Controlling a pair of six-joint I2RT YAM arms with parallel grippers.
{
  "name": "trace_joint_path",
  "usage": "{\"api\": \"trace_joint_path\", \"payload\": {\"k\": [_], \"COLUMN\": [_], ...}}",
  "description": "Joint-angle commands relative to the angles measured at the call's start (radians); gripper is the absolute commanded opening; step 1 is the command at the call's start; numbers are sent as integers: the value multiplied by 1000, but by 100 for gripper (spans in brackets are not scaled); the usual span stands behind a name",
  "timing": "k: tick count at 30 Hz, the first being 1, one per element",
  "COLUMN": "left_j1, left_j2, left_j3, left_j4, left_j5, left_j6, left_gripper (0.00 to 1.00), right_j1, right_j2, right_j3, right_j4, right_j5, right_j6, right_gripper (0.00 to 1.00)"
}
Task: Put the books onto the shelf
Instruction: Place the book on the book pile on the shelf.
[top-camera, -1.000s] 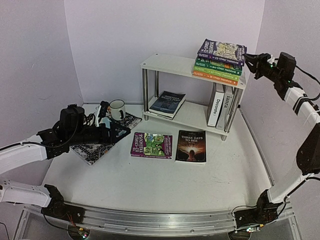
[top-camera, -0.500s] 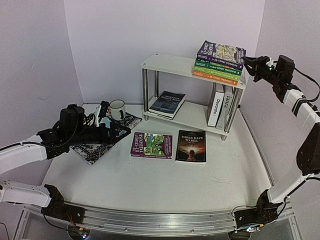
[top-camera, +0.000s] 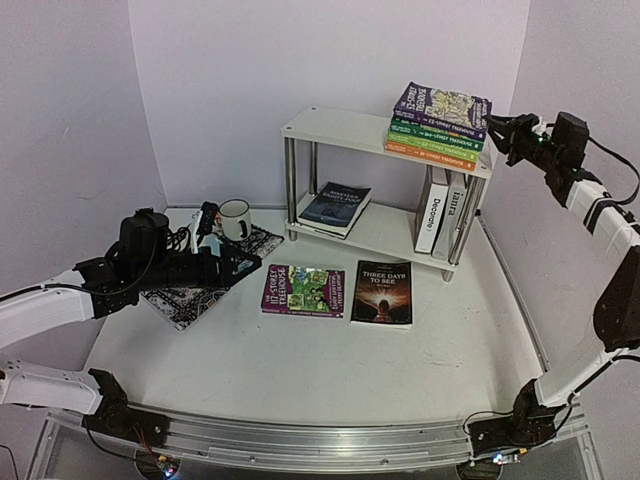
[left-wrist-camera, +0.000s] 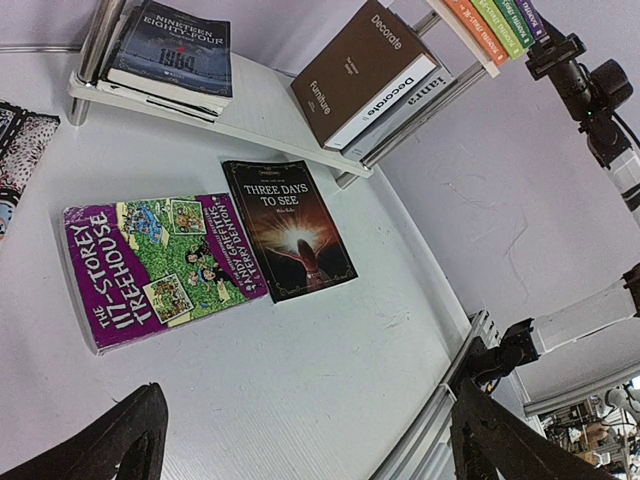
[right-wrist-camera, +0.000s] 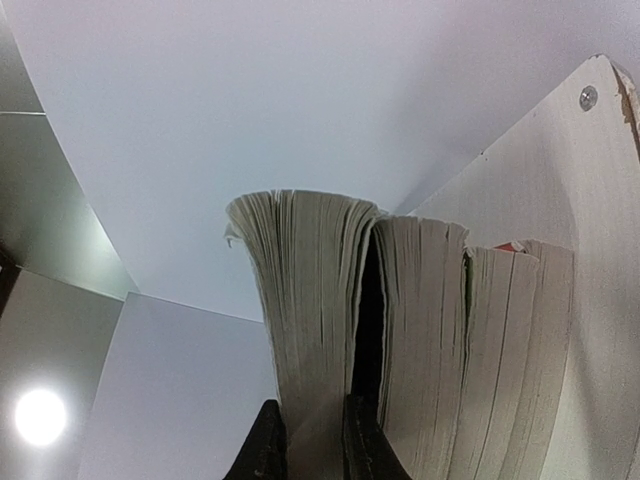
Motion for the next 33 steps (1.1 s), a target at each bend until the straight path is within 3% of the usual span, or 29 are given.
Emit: {"api": "trace_joint_path", "payload": {"k": [1, 7, 13, 23, 33], "left_j1": [1, 1, 1, 1, 1], "left_j2": [-10, -17, -27, -41, -35], "left_j3": [33, 33, 27, 17, 16], "left_j4": [40, 39, 39, 39, 37], "left_j5": [8, 6, 5, -6, -16], "left_j6": [-9, -7, -9, -9, -4], "left_gripper": [100, 100, 100, 100, 100], "right_j1": [9, 9, 9, 9, 9], "right_j2": [-51, -45, -47, -69, -87], "right_j3": [21, 65, 107, 169, 170], "right_j4": [81, 33, -37, -236, -305], "right_j5": [-46, -31, 1, 110, 138], "right_j6": [-14, -51, -105, -252, -328], "right_gripper": [11, 35, 40, 67, 72]}}
